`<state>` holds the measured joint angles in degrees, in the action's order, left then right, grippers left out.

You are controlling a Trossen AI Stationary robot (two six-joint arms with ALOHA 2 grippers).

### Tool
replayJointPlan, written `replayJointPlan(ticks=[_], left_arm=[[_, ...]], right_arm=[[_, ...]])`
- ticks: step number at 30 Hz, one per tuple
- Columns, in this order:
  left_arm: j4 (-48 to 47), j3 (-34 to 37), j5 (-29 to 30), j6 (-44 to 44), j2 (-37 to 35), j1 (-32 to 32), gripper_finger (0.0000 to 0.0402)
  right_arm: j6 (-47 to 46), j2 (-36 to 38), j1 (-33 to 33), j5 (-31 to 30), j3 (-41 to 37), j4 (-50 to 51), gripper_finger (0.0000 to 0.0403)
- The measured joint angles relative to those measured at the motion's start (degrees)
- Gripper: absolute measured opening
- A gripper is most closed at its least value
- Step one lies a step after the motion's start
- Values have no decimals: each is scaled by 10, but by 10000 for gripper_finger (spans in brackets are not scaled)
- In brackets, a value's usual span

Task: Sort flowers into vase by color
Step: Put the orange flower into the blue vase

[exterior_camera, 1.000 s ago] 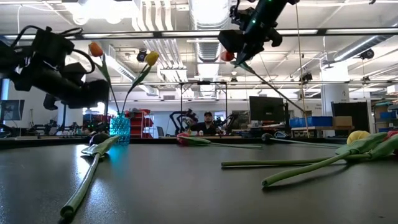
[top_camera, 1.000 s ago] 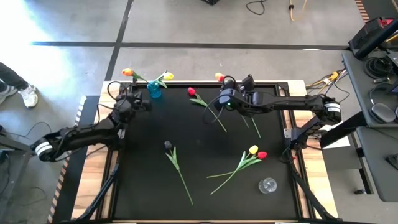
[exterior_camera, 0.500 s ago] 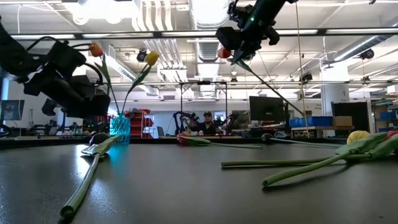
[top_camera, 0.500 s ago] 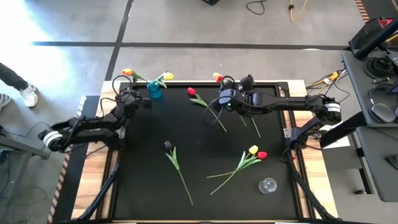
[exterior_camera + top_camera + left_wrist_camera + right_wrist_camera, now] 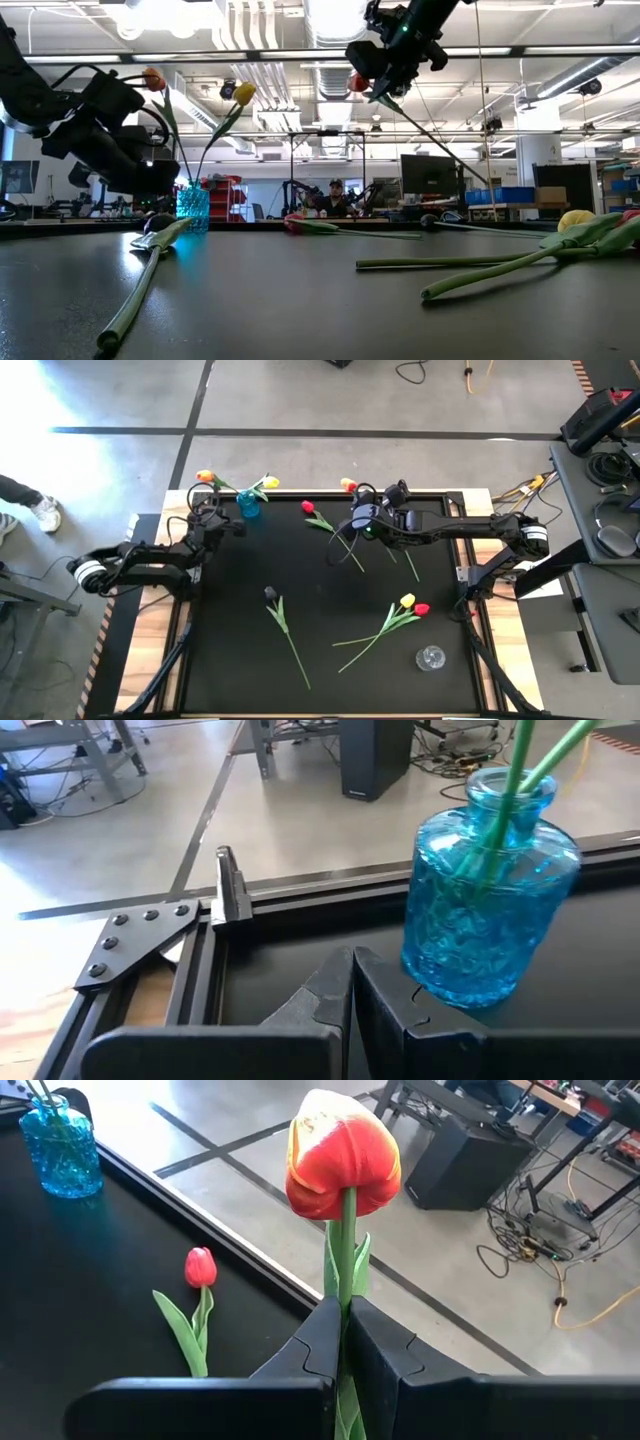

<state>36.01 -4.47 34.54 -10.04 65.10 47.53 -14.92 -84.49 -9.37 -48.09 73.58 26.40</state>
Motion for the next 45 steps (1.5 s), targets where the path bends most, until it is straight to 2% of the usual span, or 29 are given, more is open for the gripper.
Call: replayJointPlan(ticks=[10,23,26,29,34,39,45], left_arm=[[3,-12,25,-12,25,-6,0],[16,-13,9,-27,23,-43,0],[15,-21,25,-23,23,-48,0],[-12,-40,50,-8,23,-49,0],[-64,-83,53,2,26,-49,0],[-81,-115,58,8,69,-49,0],[-84,-137,92,7,139,-55,0]], right_arm=[[2,0,0,0,0,-2,13],[6,0,0,0,0,-2,13],[6,0,1,0,0,-2,13],[6,0,3,0,0,-2,13],[6,0,4,0,0,-2,13],[6,0,5,0,0,-2,13],[11,0,6,0,0,-1,13]])
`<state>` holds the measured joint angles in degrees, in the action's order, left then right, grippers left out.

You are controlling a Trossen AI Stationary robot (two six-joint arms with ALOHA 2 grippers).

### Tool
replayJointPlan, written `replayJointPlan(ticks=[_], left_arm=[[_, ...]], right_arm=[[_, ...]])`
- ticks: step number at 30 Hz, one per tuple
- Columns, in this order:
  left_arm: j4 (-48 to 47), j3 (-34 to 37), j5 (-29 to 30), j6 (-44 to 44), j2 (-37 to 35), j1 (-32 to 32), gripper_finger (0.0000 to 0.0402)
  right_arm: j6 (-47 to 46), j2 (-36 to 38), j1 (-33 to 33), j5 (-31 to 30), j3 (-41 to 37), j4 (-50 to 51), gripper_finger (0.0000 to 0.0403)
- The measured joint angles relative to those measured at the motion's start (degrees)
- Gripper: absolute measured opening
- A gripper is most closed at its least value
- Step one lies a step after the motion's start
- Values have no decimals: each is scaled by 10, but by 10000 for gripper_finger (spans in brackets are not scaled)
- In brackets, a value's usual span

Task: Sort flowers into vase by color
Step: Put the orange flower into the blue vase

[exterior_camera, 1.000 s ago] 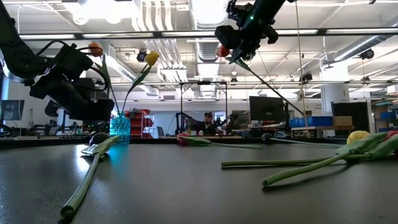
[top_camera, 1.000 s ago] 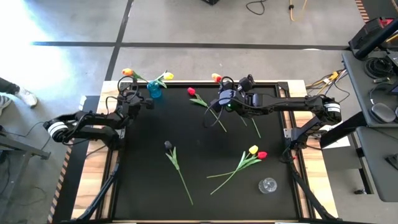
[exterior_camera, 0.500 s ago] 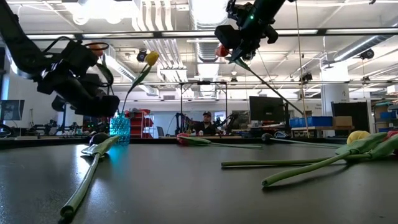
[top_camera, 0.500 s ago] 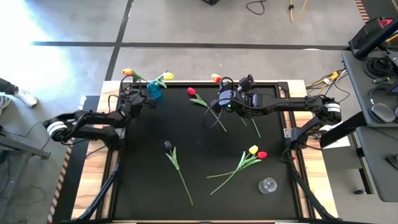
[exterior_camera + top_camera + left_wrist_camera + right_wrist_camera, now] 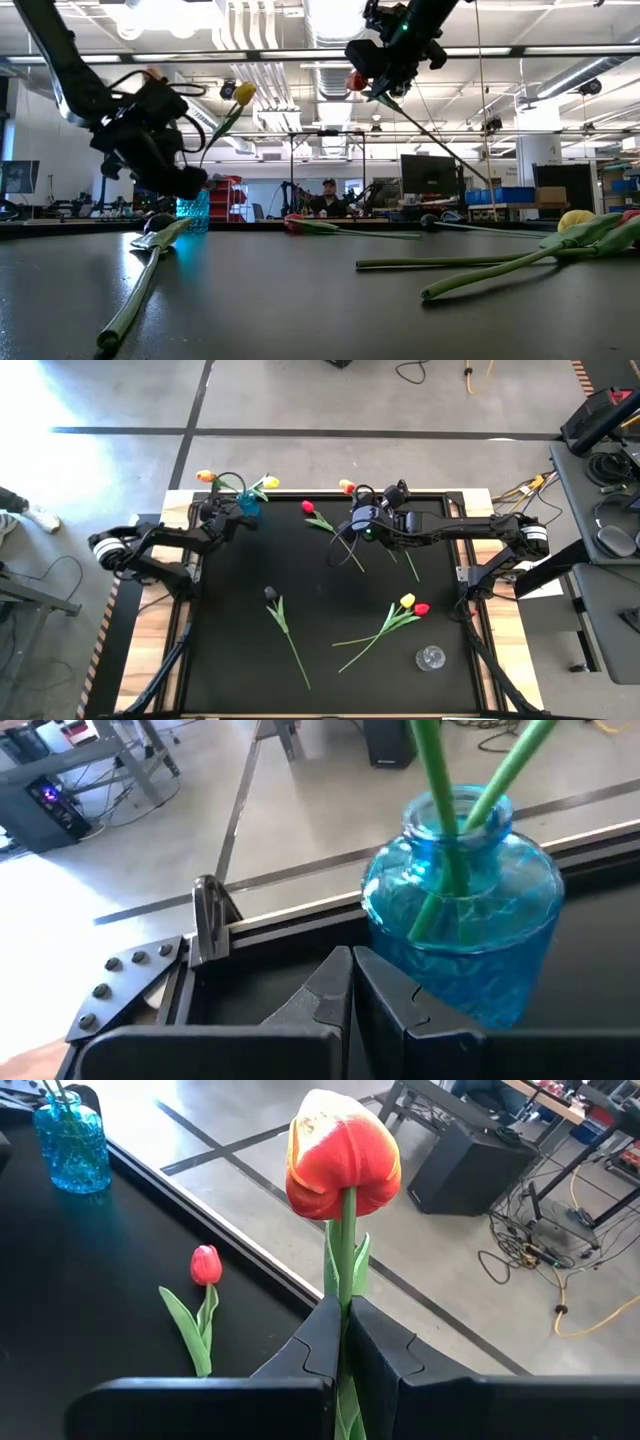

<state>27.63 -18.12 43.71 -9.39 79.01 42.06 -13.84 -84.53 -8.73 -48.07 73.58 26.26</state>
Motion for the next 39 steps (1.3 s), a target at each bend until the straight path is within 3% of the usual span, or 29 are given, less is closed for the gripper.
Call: replayJointPlan(ticks=[16,39], left_arm=[[69,-6,-73,-17,57,-8,0],[139,42,-173,-36,31,-42,0]], right_arm=[[4,0,2,0,0,0,13],[10,0,19,0,0,0,13]])
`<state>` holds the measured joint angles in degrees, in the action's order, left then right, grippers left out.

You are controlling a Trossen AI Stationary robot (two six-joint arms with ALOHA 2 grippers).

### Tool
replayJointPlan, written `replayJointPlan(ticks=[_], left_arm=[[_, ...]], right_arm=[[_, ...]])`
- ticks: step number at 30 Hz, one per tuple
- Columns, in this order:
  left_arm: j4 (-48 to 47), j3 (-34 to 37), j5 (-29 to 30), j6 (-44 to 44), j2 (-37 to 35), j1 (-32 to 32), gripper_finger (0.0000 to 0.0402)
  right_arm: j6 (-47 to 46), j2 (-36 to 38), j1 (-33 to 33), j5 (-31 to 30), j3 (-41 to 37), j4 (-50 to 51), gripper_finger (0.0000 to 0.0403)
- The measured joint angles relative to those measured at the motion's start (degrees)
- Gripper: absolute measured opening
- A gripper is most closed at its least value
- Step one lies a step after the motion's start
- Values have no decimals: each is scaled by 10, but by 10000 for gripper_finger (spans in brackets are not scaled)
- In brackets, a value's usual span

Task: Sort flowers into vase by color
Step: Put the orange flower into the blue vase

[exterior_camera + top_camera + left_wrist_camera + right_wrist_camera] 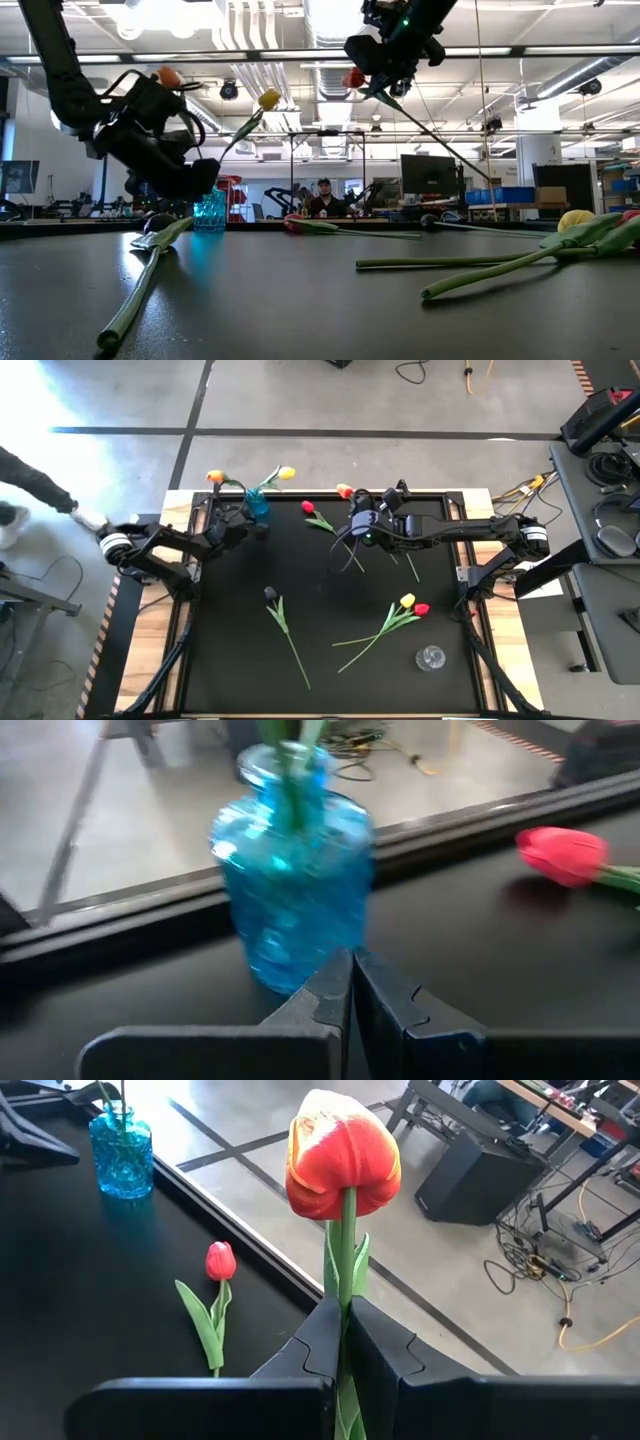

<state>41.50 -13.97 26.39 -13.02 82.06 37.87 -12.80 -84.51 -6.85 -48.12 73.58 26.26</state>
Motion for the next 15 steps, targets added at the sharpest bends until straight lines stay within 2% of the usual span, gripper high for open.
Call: replayJointPlan(ticks=[4,9,12,15], left_arm=[[17,30,-4,-2,-27,-33,0],[64,94,-7,-1,-93,-99,0],[97,135,-37,-2,-139,-144,0],[73,134,-64,8,-184,-195,0]], right_arm=[[5,2,7,0,0,0,13],[16,4,28,1,0,-35,13],[54,-1,38,27,-15,-115,13],[99,-11,41,102,-45,-242,11]])
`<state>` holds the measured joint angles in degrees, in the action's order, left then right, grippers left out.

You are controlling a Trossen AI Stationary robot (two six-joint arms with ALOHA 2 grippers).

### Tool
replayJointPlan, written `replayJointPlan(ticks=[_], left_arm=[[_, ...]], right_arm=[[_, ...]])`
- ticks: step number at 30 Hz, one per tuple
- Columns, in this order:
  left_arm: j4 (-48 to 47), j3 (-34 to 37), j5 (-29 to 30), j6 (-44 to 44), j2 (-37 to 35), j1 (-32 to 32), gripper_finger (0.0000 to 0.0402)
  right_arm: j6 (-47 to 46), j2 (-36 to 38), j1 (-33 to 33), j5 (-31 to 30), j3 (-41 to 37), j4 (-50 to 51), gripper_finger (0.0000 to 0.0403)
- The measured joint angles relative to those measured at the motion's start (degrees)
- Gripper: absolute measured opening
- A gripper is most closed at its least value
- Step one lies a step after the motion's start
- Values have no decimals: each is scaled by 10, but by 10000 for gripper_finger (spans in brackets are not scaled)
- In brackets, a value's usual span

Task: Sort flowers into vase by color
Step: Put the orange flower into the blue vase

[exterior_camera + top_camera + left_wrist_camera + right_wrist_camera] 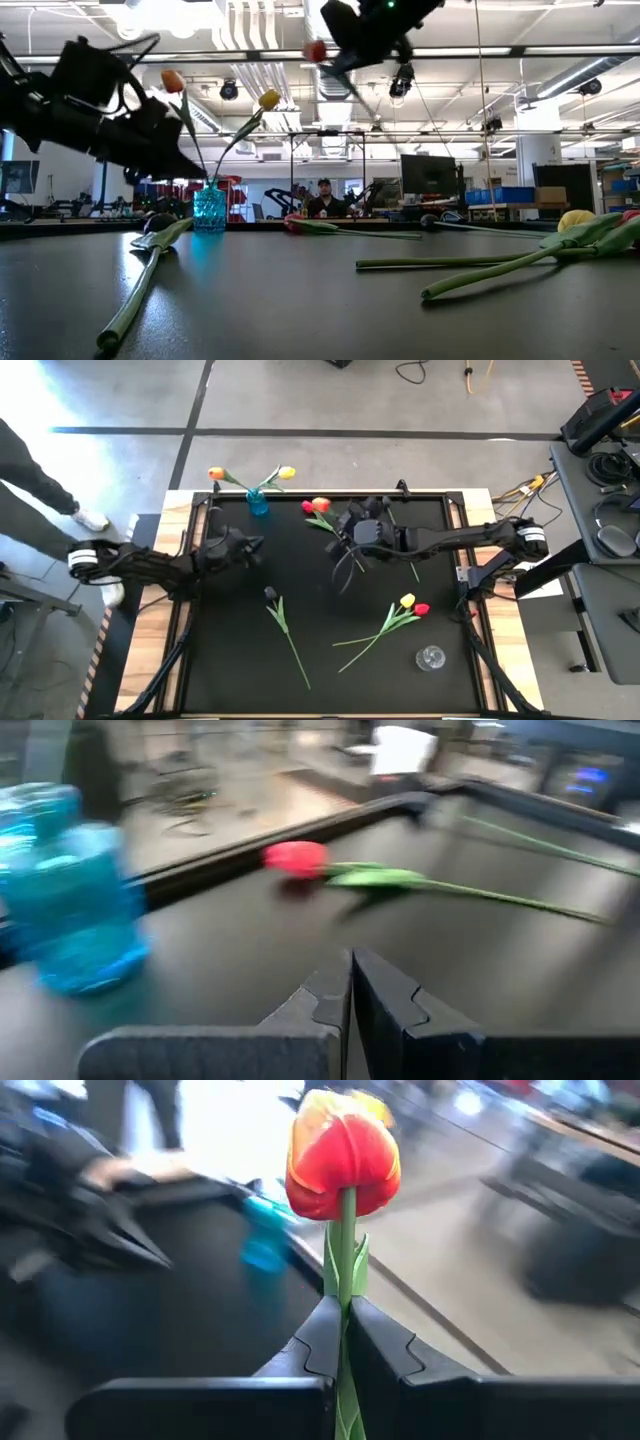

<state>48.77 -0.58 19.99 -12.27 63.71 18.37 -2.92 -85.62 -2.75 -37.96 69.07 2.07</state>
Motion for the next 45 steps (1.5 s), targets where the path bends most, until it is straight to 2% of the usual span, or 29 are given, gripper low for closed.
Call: replayJointPlan(ticks=[2,5,8,11,18,24,32,36,41,45], left_arm=[[1,0,-1,15,-20,-36,0],[9,-2,-1,41,-56,-75,0],[6,-1,-2,61,-93,-97,0],[-1,0,-8,78,-131,-107,0],[-56,0,-54,103,-224,-107,0],[-140,0,-58,122,-321,-107,0],[-278,0,-56,148,-474,-107,0],[-327,0,-51,164,-549,-107,0],[-378,0,-16,176,-630,-107,0],[-384,-7,1,184,-633,-106,0]], right_arm=[[26,-9,0,43,-22,-94,11],[71,-28,1,75,-51,-239,10],[101,-57,1,109,-69,-366,10],[132,-87,1,141,-69,-453,10],[184,-152,-2,150,6,-480,9],[217,-191,-21,228,82,-488,9],[235,-259,-59,321,158,-579,9],[235,-311,-73,325,208,-618,9],[236,-381,-87,325,293,-644,9],[240,-434,-99,326,371,-645,9]])
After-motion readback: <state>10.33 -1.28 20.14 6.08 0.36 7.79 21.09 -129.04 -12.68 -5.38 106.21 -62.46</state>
